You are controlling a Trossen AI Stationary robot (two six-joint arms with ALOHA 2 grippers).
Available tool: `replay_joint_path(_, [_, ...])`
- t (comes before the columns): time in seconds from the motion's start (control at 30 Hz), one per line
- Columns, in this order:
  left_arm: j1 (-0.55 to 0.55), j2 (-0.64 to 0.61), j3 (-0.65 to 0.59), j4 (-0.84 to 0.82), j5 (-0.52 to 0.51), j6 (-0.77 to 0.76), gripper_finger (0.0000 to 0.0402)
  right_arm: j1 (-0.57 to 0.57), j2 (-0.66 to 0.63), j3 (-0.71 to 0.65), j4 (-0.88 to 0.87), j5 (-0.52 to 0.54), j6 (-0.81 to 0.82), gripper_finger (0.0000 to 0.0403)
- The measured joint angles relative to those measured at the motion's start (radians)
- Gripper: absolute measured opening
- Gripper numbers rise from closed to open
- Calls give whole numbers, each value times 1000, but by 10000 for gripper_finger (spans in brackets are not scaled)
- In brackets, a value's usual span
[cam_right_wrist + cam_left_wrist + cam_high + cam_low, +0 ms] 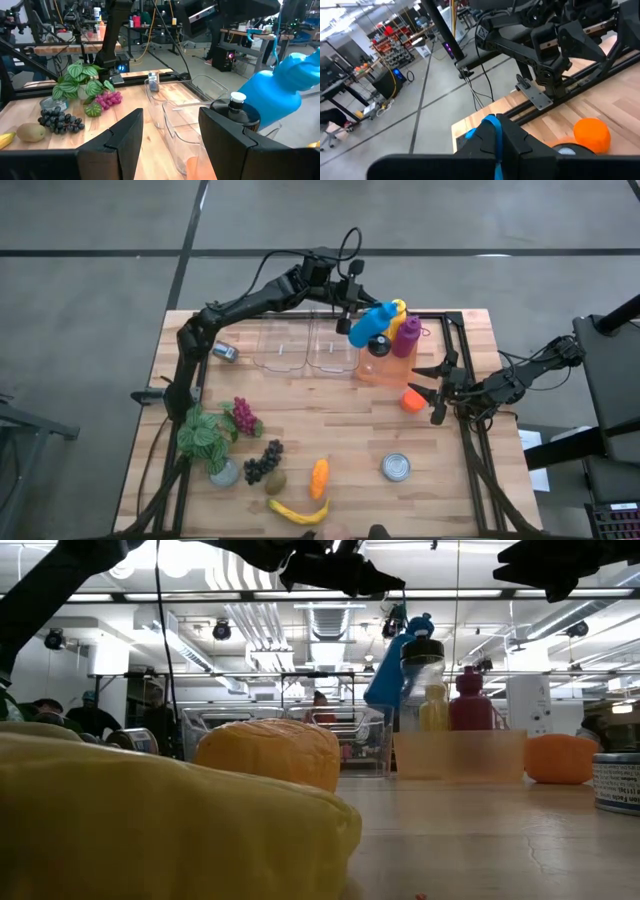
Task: Pick & Place Food Item
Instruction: Put the blue water bottle into the orange bin
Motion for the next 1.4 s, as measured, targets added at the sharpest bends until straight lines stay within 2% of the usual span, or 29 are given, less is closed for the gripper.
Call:
replay_joint_path(0.47, [1,28,-3,41,15,-7,3,0,0,0,0,0,0,190])
replay_joint_path(0.67, [0,32,-3,80,52,-21,3,0,0,0,0,0,-1,190])
replay_joint_path(1.4, [-7,67,-22,56,65,-59,3,0,0,0,0,0,1,190])
